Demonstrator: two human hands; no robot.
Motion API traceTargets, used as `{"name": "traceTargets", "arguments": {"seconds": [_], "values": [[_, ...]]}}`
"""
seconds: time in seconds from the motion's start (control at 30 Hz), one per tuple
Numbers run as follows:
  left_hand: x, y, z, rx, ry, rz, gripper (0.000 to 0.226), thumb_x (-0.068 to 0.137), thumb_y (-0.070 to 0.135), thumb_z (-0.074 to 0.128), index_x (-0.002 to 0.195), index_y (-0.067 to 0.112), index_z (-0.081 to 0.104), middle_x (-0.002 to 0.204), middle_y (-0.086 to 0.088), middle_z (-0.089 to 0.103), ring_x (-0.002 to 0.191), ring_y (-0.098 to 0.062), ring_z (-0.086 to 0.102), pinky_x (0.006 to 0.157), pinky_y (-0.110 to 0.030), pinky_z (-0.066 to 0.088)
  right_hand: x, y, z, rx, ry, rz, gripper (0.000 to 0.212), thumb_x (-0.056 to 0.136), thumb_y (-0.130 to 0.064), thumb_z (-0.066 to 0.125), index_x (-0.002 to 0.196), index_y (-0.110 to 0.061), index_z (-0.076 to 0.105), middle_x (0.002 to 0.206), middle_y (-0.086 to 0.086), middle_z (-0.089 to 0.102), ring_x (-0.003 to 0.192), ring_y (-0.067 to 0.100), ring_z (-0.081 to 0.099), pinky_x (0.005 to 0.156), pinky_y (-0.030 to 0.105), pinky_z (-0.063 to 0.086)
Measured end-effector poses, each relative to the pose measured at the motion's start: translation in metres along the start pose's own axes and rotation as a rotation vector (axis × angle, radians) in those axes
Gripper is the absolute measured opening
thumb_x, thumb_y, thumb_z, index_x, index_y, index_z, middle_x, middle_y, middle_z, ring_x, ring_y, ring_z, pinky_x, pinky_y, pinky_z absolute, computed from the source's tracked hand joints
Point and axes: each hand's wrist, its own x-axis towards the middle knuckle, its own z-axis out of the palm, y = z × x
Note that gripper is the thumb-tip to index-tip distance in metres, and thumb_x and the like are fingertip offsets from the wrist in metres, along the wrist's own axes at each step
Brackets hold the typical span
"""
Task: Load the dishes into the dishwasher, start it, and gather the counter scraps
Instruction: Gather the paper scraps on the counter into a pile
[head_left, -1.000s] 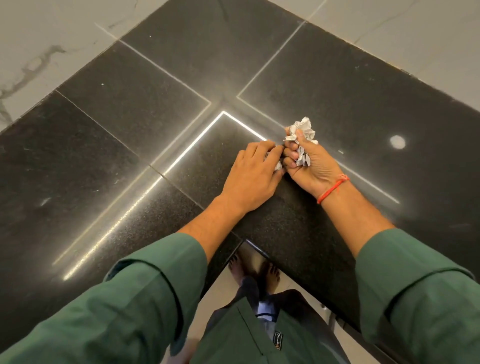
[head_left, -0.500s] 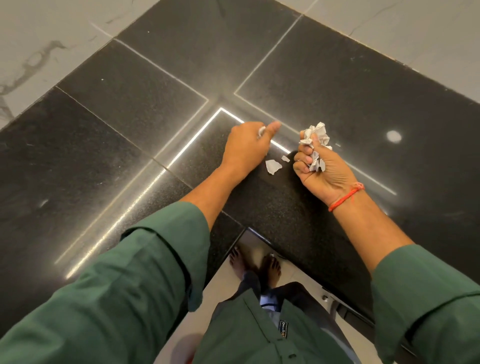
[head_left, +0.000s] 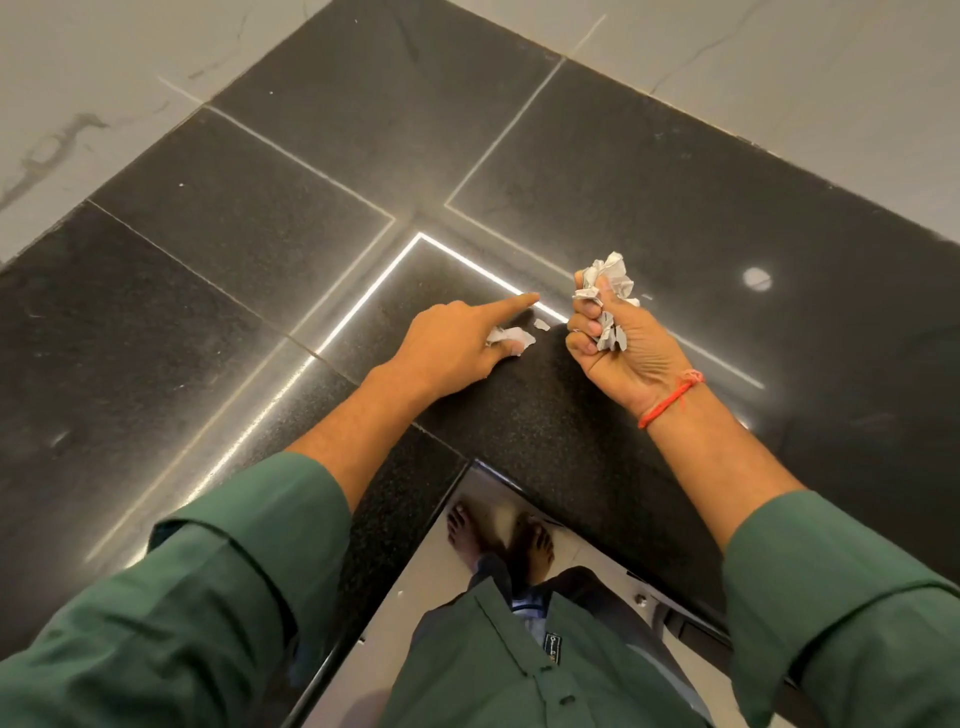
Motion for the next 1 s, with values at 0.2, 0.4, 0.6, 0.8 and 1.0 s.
{"name": "traceTargets", "arguments": {"seconds": [0.2, 0.4, 0.6, 0.8, 1.0], "values": [[0.014, 0.003, -0.002, 0.142, 0.008, 0.131, 0.039, 0.101, 0.052, 0.046, 0.139, 0.052, 0.044, 0.089, -0.001, 0.071, 0.084, -0.027, 0.067, 0.062, -0.033, 0.042, -0.006, -0.001, -0.007, -0.004, 0.040, 0.004, 0.017, 0.104, -0.025, 0.047, 0.104, -0.013, 0.060, 0.069, -0.005, 0.043, 0.055, 0.003, 0.036, 0.050, 0.016, 0.029], [0.010, 0.011, 0.012, 0.058, 0.160, 0.130, 0.018, 0.099, 0.044, 0.052, 0.108, 0.032, 0.061, 0.071, 0.003, 0.063, 0.070, -0.027, 0.064, 0.059, -0.035, 0.046, -0.016, -0.002, -0.014, -0.004, 0.074, 0.011, 0.017, 0.103, -0.024, 0.049, 0.107, -0.011, 0.059, 0.069, -0.004, 0.043, 0.055, 0.003, 0.036, 0.049, 0.016, 0.029], [0.006, 0.025, 0.012, 0.010, 0.101, -0.084, 0.011, 0.096, 0.029, 0.056, 0.104, 0.027, 0.062, 0.085, 0.004, 0.072, 0.079, -0.022, 0.066, 0.071, -0.036, 0.050, -0.029, -0.002, -0.018, -0.018, 0.056, 0.023, 0.015, 0.102, -0.024, 0.051, 0.106, -0.012, 0.059, 0.070, -0.004, 0.044, 0.056, 0.003, 0.034, 0.049, 0.016, 0.028], [-0.024, 0.044, 0.005, -0.758, 0.257, -0.458, 0.019, 0.098, 0.020, 0.058, 0.083, 0.012, 0.067, 0.072, -0.001, 0.066, 0.056, 0.003, 0.058, 0.061, -0.019, 0.046, -0.048, 0.001, -0.017, -0.022, -0.004, 0.048, 0.015, 0.103, -0.023, 0.050, 0.107, -0.011, 0.058, 0.070, -0.003, 0.044, 0.057, 0.003, 0.035, 0.049, 0.016, 0.029], [-0.075, 0.076, 0.008, -1.120, 0.383, -0.681, 0.020, 0.100, 0.025, 0.061, 0.083, 0.016, 0.067, 0.064, 0.000, 0.053, 0.051, -0.009, 0.047, 0.046, -0.018, 0.036, -0.075, 0.006, -0.013, -0.040, -0.043, 0.075, 0.013, 0.103, -0.023, 0.051, 0.105, -0.011, 0.057, 0.069, -0.003, 0.045, 0.056, 0.004, 0.036, 0.049, 0.016, 0.029]]}}
